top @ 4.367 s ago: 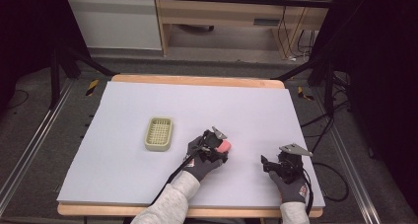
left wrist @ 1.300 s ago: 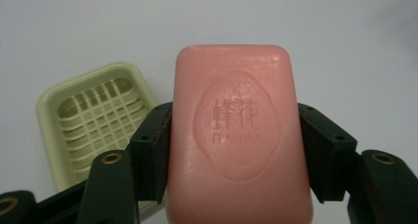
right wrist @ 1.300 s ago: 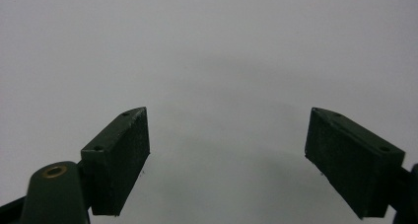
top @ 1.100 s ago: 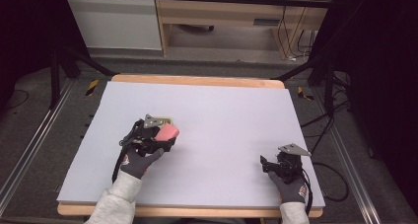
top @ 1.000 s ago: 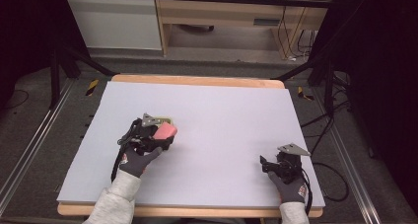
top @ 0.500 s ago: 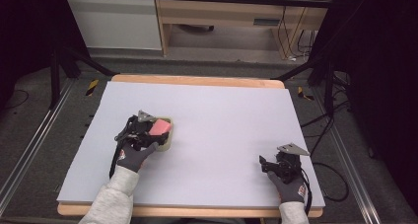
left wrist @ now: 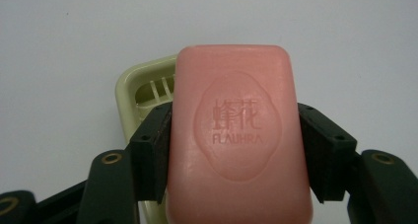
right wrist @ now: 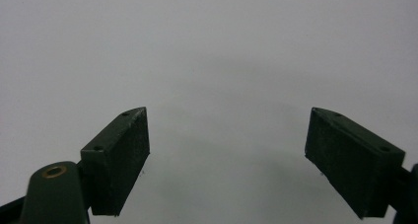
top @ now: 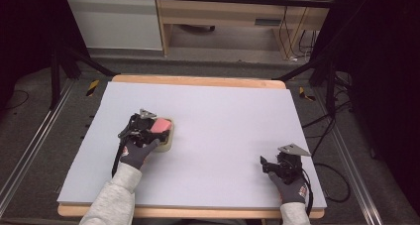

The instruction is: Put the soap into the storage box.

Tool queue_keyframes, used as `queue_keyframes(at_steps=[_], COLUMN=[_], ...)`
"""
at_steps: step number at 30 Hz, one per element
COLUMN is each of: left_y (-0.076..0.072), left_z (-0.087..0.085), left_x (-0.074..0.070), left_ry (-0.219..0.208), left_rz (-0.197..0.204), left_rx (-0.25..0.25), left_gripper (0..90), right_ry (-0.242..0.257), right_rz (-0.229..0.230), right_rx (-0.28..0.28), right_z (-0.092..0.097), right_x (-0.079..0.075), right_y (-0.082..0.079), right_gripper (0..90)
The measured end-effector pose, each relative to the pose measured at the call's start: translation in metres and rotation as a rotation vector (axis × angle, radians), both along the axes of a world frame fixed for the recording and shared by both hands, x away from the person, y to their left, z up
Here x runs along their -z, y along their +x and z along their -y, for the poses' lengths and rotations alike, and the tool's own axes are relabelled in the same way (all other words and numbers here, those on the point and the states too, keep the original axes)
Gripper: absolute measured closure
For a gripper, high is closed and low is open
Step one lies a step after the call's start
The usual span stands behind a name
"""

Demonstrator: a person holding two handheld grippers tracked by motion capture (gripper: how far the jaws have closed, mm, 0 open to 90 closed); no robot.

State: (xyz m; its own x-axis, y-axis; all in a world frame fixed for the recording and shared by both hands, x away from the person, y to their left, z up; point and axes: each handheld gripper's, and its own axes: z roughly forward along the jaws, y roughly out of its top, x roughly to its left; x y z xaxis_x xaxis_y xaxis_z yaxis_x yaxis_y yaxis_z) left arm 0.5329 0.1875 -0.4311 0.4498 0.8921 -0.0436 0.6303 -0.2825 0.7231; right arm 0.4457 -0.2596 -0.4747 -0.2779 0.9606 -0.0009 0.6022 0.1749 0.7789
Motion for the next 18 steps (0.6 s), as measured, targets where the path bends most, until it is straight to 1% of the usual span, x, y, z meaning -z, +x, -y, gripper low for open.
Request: queue_keyframes(at_steps=[7, 11, 14, 18], left_y=[0.006, 0.009, 0.011, 0.013], left_z=[-0.003, -0.003, -0.003, -0.004], left_x=[0.006, 0.009, 0.012, 0.014], left_ry=[0.007, -0.003, 0.007, 0.007], left_rz=[-0.006, -0.011, -0.017, -0.025], left_rx=[-0.022, -0.031, -0.029, -0.033], left_gripper=[37.0, 37.0, 37.0, 37.1], right_ry=[-0.002, 0.003, 0.006, 0.006], right_rz=[0.001, 0.0, -0.001, -0.002], right_rx=[-0.001, -0.001, 0.002, 0.003], right_z=[0.0, 0.0, 0.0, 0.0], right_x=[0.0, 0.001, 0.001, 0.001], right_y=[0.0, 0.0, 0.0, 0.0], right_gripper=[17.1, 17.1, 17.1, 17.1])
